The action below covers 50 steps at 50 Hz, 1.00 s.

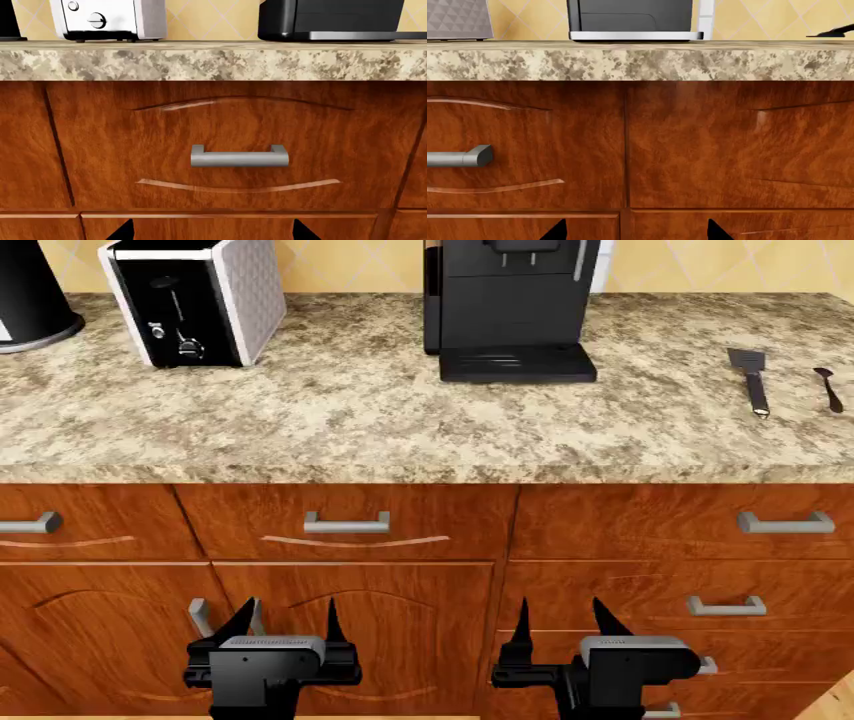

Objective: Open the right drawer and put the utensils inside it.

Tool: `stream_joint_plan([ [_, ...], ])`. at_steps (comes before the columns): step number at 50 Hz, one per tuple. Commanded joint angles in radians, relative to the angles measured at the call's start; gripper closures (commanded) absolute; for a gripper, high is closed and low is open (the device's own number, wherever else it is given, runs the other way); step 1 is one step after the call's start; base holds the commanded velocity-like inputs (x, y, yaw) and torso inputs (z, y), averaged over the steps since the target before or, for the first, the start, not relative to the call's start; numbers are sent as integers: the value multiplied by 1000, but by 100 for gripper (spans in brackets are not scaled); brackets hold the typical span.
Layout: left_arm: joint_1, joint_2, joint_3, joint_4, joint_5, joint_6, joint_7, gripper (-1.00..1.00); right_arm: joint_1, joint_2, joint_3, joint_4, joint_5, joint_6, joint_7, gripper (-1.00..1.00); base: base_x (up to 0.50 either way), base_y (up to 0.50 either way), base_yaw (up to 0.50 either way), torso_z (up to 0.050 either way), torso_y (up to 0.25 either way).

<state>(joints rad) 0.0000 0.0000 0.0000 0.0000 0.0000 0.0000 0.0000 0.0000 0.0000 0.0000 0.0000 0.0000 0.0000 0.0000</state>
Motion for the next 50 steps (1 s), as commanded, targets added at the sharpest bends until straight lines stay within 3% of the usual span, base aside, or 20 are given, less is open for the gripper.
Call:
stream_joint_plan([
  [1, 3, -16, 12, 0, -29, 7, -13, -100, 3, 13, -21, 21, 24, -22, 16, -100, 0, 0, 0, 0, 0],
  [13, 22, -50, 59, 28, -69, 10, -45, -100, -44, 50, -104, -83, 32, 0, 48, -100, -130, -479, 0, 0, 0],
  [42, 51, -90, 102, 91, -111, 7, -90, -100, -35, 95, -146, -67, 68, -27, 77, -100, 7, -500, 0, 0, 0],
  [50, 57, -100, 113, 104, -118, 6, -103, -100, -37, 106, -161, -70, 60, -43, 93, -100, 268, -49, 0, 0, 0],
])
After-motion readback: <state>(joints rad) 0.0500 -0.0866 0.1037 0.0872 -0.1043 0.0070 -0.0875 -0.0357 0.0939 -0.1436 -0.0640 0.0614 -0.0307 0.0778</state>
